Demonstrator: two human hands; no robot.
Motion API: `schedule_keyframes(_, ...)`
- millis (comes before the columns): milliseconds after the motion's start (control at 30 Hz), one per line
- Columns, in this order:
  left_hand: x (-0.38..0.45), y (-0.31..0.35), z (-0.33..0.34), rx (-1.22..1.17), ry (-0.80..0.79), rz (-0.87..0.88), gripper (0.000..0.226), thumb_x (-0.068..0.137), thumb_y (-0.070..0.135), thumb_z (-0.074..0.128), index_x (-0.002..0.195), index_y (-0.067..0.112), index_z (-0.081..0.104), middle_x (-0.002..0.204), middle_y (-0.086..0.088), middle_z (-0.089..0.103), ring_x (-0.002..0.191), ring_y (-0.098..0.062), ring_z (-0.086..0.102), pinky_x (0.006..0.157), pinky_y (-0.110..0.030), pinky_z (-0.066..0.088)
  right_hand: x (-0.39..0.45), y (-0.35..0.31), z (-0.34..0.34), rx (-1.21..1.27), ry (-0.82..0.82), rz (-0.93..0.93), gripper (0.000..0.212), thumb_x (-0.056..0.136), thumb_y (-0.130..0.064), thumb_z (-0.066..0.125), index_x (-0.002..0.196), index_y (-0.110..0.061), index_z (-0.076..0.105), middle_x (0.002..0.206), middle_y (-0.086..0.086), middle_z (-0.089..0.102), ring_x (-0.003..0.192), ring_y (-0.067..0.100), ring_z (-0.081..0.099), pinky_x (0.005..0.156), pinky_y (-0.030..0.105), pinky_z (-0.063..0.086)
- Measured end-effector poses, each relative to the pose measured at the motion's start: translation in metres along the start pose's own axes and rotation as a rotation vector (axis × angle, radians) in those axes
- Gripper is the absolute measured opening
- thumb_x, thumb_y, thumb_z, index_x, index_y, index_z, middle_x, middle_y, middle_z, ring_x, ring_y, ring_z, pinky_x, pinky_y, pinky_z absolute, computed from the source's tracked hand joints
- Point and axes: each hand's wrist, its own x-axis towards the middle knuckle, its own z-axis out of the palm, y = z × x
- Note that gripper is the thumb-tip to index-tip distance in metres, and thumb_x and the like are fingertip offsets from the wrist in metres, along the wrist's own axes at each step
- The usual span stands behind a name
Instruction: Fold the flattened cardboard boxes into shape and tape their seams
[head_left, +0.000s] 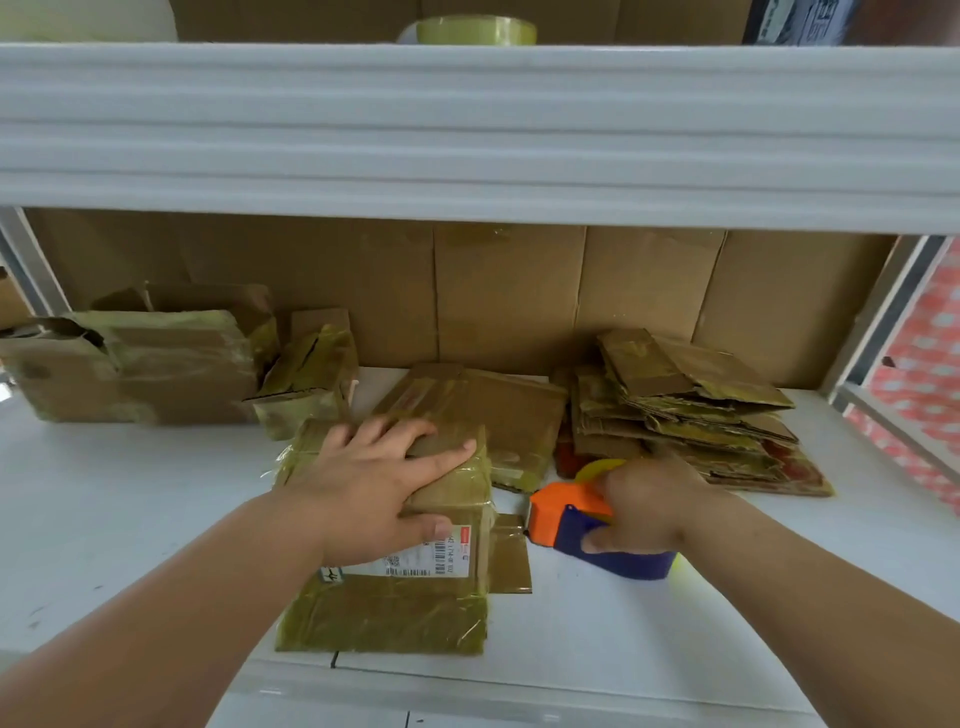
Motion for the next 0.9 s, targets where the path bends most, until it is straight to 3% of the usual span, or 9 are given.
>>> schedule_keyframes(100, -0.004, 0.003, 0.001, -0.016, 0.001, -0.004, 0.064, 0.092, 0.073, 0.03, 0.134, 0.07, -0.019, 0.164, 0.009, -0.002, 0.148, -0.019, 0.003, 0.114, -0.044, 0.012, -0.003, -0.008, -0.009, 0.001, 0.143, 0.036, 0.051, 0.083, -0.072, 0.045, 0.091, -0.025, 0.063, 0.089, -0.002, 0.062, 0.086, 0.02, 0.057, 0.074, 0.032, 0.045)
schedule_keyframes(233, -0.006, 0.007, 0.003, -0.029, -0.004, -0.011, 0.06, 0.096, 0.069, 0.026, 0.133, 0.07, -0.021, 0.166, 0.006, -0.009, 0.152, -0.018, -0.007, 0.116, -0.042, 0.006, -0.001, -0.035, -0.021, 0.291, 0.567, -0.057, 0.044, 0.096, -0.043, 0.034, 0.128, -0.027, 0.059, 0.127, 0.0, 0.057, 0.12, 0.024, 0.051, 0.099, 0.04, 0.045)
schedule_keyframes(300, -0.007, 0.008, 0.005, -0.021, -0.01, -0.009, 0.059, 0.096, 0.068, 0.024, 0.13, 0.07, -0.025, 0.166, 0.005, -0.013, 0.152, -0.019, -0.012, 0.117, -0.042, 0.005, -0.002, -0.053, -0.025, 0.422, 0.511, -0.221, 0.049, 0.101, -0.03, 0.037, 0.15, -0.025, 0.04, 0.15, -0.001, 0.043, 0.138, 0.022, 0.039, 0.114, 0.037, 0.034)
schedule_keyframes(400, -0.006, 0.008, 0.007, -0.022, -0.023, -0.016, 0.06, 0.097, 0.067, 0.021, 0.13, 0.066, -0.029, 0.164, 0.005, -0.02, 0.151, -0.017, -0.018, 0.119, -0.043, 0.002, -0.008, -0.078, -0.019, 0.612, 0.206, -0.32, 0.075, 0.101, -0.017, 0.042, 0.159, -0.025, -0.005, 0.166, -0.007, 0.005, 0.151, 0.017, 0.017, 0.12, 0.026, 0.019)
schedule_keyframes(433, -0.006, 0.009, 0.008, -0.029, -0.029, -0.02, 0.062, 0.097, 0.067, 0.021, 0.131, 0.063, -0.03, 0.163, 0.006, -0.022, 0.15, -0.016, -0.02, 0.12, -0.044, 0.001, -0.009, -0.086, -0.013, 0.701, 0.132, -0.298, 0.084, 0.099, -0.016, 0.044, 0.156, -0.028, -0.017, 0.166, -0.005, 0.006, 0.148, 0.018, 0.025, 0.117, 0.027, 0.025)
schedule_keyframes(500, -0.005, 0.009, 0.01, -0.037, -0.031, -0.031, 0.067, 0.097, 0.068, 0.021, 0.134, 0.056, -0.033, 0.162, 0.007, -0.024, 0.149, -0.014, -0.022, 0.121, -0.045, 0.0, -0.011, -0.102, -0.001, 0.914, 0.06, -0.235, 0.097, 0.096, -0.017, 0.048, 0.147, -0.036, -0.032, 0.155, 0.005, 0.039, 0.126, 0.018, 0.053, 0.104, 0.03, 0.044)
schedule_keyframes(567, -0.004, 0.009, 0.012, -0.041, -0.031, -0.039, 0.071, 0.096, 0.069, 0.021, 0.141, 0.05, -0.031, 0.162, 0.008, -0.024, 0.149, -0.013, -0.022, 0.122, -0.045, 0.0, -0.007, -0.116, 0.007, 1.087, 0.079, -0.173, 0.1, 0.095, -0.012, 0.05, 0.145, -0.038, -0.033, 0.129, 0.006, 0.063, 0.105, 0.016, 0.066, 0.093, 0.038, 0.055)
schedule_keyframes(700, -0.004, 0.009, 0.011, -0.047, -0.049, -0.038, 0.075, 0.097, 0.068, 0.023, 0.147, 0.044, -0.027, 0.161, 0.008, -0.025, 0.149, -0.012, -0.022, 0.122, -0.044, -0.001, -0.007, -0.122, 0.003, 1.225, 0.05, -0.097, 0.101, 0.094, -0.004, 0.053, 0.152, -0.033, -0.024, 0.116, 0.008, 0.068, 0.092, 0.018, 0.068, 0.082, 0.036, 0.057)
schedule_keyframes(900, -0.005, 0.007, 0.009, -0.059, -0.054, -0.041, 0.081, 0.098, 0.066, 0.024, 0.151, 0.031, -0.026, 0.162, 0.009, -0.023, 0.148, -0.009, -0.022, 0.124, -0.042, -0.002, -0.008, -0.117, -0.002, 1.179, 0.012, -0.111, 0.096, 0.093, -0.029, 0.06, 0.157, -0.033, -0.012, 0.139, -0.001, 0.057, 0.121, 0.017, 0.058, 0.102, 0.037, 0.05)
